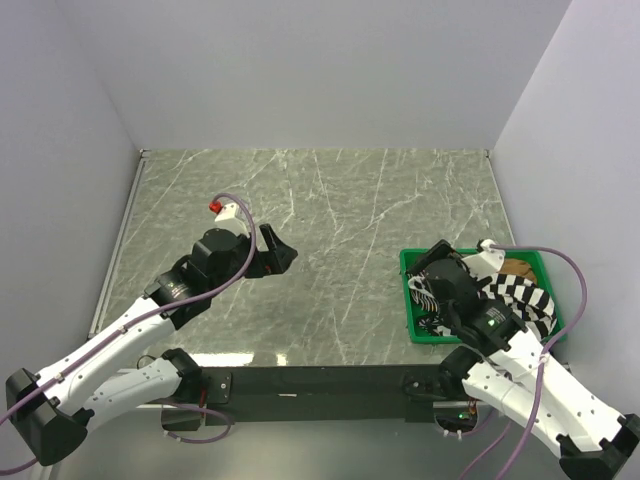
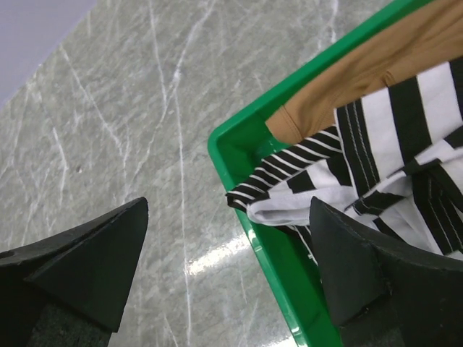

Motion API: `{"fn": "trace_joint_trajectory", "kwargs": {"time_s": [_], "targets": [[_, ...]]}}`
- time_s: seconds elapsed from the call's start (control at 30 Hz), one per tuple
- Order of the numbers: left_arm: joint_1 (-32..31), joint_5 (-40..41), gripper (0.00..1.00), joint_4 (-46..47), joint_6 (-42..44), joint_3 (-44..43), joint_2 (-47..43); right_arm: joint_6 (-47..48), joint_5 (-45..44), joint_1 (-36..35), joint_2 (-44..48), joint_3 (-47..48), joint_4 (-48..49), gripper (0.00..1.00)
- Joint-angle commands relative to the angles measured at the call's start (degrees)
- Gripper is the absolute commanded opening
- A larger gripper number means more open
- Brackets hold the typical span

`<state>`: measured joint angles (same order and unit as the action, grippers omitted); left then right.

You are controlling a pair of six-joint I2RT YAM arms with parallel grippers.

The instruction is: Fold and stack the tank tops

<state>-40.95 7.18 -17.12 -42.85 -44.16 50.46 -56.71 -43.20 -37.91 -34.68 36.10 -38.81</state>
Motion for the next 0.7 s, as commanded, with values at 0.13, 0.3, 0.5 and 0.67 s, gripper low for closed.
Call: {"fn": "trace_joint_trajectory", "kwargs": {"time_s": [0.13,0.3,0.5,0.67], "targets": [[-0.10,0.90,0.99,-0.19,-0.04,-4.09,-1.50,-8.94,-4.00,-0.15,-5.13,9.16,-8.73,0.99],[-0.10,4.06,0.99,-2.30,-1.70,-6.19,-1.33,-7.38,5.55,15.89,-13.39,15.23,-13.31,0.96],[-0.10,5.04,0.99,-2.04,-3.47,-5.85,-2.20,-4.37,18.06,33.24,-19.11,15.50,-15.14,0.92],[-0.10,4.51,0.99,-1.51,-4.43,-5.58,-1.85,-6.31,19.38,40.10,-20.26,12.60,-14.29,0.91]]}}
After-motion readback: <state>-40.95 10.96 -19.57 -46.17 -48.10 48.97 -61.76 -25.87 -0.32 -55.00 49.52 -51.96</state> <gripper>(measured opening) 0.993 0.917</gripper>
